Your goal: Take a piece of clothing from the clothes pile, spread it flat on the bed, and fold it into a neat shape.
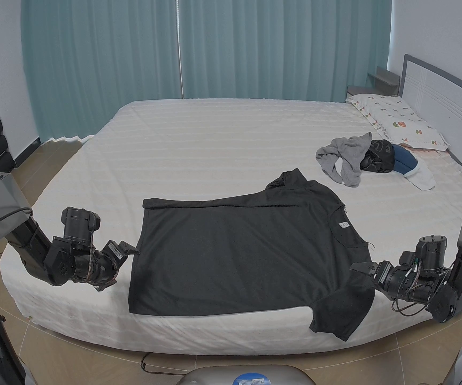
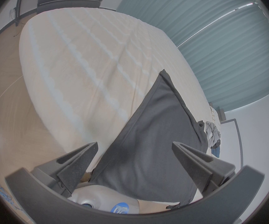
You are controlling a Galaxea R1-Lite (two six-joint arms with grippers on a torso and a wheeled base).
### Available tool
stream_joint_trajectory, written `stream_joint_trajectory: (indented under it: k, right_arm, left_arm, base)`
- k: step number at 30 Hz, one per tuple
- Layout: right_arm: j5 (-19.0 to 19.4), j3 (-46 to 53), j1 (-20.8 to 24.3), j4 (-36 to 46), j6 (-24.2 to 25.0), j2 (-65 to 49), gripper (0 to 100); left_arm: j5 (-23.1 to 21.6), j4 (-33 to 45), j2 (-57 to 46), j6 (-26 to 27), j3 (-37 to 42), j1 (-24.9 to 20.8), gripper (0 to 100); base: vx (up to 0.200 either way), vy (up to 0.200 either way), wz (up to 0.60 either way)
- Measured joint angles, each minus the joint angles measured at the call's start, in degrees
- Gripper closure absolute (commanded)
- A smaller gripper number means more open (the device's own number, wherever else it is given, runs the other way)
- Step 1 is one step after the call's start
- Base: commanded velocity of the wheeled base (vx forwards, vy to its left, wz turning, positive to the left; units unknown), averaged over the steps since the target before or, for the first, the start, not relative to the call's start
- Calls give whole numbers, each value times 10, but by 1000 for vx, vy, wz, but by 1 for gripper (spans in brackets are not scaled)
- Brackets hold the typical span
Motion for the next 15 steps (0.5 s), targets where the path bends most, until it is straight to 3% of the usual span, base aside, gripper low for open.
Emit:
stream_joint_trajectory:
  k: [6,15]
  right_arm:
    - [0,0,0,0,0,0,0]
    - [0,0,0,0,0,0,0]
  left_arm:
    - [1,0,0,-37,-12,0,0]
    - [1,-1,1,-43,-19,0,0]
  base:
    - [200,0,0]
    - [0,0,0]
